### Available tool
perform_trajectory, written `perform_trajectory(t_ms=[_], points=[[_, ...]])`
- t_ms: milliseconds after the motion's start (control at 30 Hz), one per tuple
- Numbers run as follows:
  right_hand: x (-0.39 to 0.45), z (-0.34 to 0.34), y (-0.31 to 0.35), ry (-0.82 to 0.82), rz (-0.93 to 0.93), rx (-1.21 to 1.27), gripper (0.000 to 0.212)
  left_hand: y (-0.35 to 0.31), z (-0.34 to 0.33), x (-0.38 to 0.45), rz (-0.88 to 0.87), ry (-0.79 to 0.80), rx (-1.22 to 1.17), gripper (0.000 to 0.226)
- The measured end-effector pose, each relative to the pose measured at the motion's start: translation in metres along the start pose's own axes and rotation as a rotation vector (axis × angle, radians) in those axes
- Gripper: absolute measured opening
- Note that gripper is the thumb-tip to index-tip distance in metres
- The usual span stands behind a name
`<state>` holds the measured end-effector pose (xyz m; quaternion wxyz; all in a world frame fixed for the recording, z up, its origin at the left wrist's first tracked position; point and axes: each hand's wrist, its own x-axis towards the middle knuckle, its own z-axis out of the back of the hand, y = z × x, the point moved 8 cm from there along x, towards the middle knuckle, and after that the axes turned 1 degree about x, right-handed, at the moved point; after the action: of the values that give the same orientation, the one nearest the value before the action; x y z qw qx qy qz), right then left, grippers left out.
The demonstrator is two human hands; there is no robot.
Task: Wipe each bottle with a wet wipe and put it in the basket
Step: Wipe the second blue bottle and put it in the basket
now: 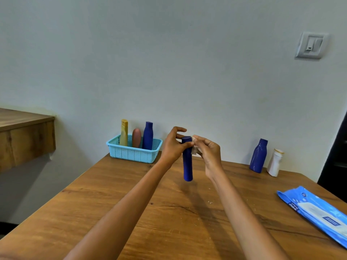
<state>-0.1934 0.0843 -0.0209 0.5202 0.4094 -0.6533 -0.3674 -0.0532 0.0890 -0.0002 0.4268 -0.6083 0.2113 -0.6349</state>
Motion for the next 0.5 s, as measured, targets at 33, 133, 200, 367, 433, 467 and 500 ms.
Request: perform_trajectory(t_ms=[33, 133, 200, 367, 433, 467, 500], points=[[-0.001, -0.001, -0.001, 0.001, 0.003, -0.006, 0.014, 0.003, 0.001, 0.0, 0.009, -0.015, 0.002, 0.042], [-0.004, 0.0, -0.014, 0.001, -0.051, -0.124, 0.015, 0.007, 0.004, 0.001, 0.035, -0.056, 0.015, 0.041], [-0.006, 0.003, -0.032, 0.022, -0.154, -0.252, 0.016, 0.008, 0.006, 0.002, 0.051, -0.062, -0.005, 0.042], [-0.007, 0.003, -0.041, 0.027, -0.225, -0.298, 0.015, 0.014, 0.001, 0.001, 0.069, -0.021, 0.045, 0.039], [-0.003, 0.001, -0.029, 0.004, -0.181, -0.212, 0.015, 0.015, -0.001, 0.0, 0.064, -0.022, 0.079, 0.034], [-0.002, -0.001, -0.023, -0.006, -0.166, -0.148, 0.013, 0.014, -0.001, 0.0, 0.059, -0.026, 0.092, 0.032], [0.0, -0.001, -0.019, -0.015, -0.158, -0.08, 0.012, 0.014, -0.001, -0.001, 0.056, -0.031, 0.099, 0.031]])
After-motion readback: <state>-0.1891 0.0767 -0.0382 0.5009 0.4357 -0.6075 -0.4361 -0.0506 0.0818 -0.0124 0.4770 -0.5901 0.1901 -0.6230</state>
